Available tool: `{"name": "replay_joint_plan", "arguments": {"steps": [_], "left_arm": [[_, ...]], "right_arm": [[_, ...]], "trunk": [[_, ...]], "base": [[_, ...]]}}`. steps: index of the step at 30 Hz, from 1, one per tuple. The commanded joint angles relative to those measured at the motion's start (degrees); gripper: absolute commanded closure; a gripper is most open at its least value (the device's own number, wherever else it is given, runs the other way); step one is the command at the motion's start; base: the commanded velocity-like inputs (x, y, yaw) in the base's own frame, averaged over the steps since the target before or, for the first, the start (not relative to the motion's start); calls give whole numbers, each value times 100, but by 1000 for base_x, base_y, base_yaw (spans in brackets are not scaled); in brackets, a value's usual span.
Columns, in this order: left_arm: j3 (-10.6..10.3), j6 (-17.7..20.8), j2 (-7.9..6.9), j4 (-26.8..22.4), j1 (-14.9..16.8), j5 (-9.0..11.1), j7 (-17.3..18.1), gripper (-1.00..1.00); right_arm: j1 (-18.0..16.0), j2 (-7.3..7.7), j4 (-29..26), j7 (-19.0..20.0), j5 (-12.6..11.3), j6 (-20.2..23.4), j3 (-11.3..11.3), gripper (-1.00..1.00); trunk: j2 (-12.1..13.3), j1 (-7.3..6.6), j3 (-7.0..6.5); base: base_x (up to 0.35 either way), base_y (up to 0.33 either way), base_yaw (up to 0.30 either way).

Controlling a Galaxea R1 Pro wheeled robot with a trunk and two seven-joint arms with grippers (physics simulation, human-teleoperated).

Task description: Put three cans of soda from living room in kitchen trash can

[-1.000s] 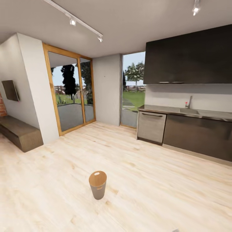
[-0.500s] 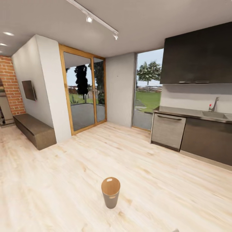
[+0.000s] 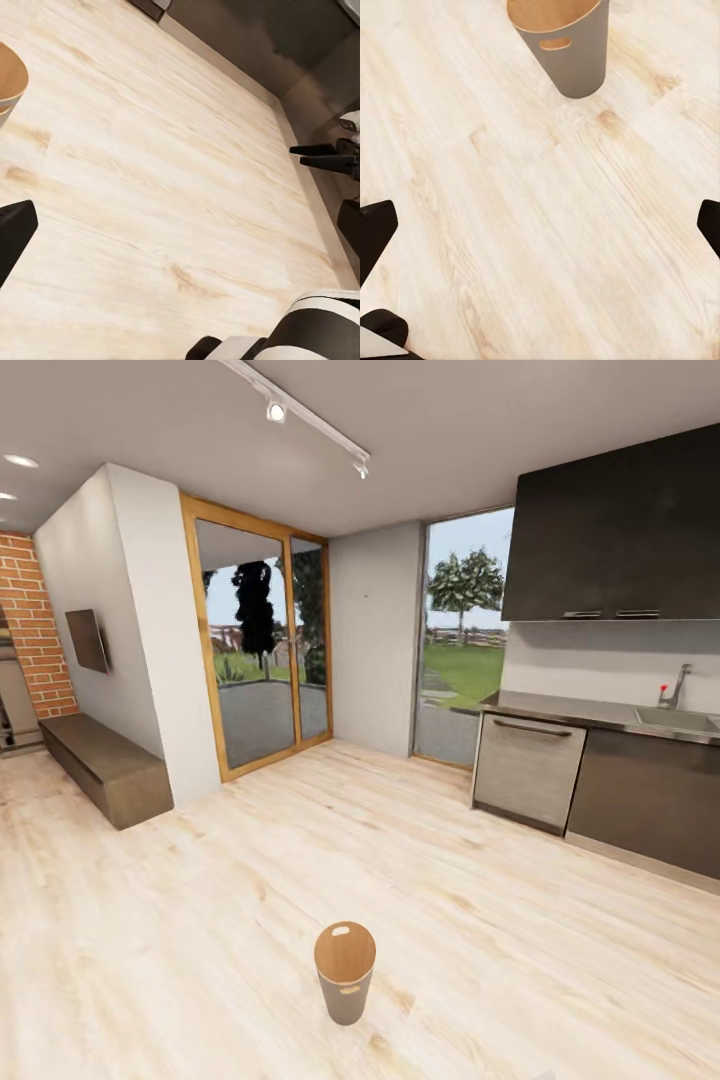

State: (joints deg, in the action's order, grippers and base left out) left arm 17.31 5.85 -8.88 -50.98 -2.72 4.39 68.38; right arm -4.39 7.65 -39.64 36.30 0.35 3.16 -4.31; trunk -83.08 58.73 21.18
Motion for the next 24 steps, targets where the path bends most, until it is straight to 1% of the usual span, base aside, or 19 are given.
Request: {"name": "replay_joint_plan", "arguments": {"steps": [1,4,11,14,24], "left_arm": [[0,1,0,0,0,0,0,-100],[0,3,0,0,0,0,0,-100],[0,4,0,0,0,0,0,-100],[0,4,0,0,0,0,0,-100],[0,4,0,0,0,0,0,-100]], "right_arm": [[0,0,0,0,0,0,0,-100],[0,0,0,0,0,-1,0,-100],[0,0,0,0,0,0,0,-100],[0,0,0,0,0,0,0,-100],[0,0,0,0,0,0,-10,-100]], "trunk": [[0,0,0],[0,0,0],[0,0,0],[0,0,0],[0,0,0]], "base": [[80,0,0],[154,-27,0],[266,-85,0],[175,-19,0],[43,-4,0]]}}
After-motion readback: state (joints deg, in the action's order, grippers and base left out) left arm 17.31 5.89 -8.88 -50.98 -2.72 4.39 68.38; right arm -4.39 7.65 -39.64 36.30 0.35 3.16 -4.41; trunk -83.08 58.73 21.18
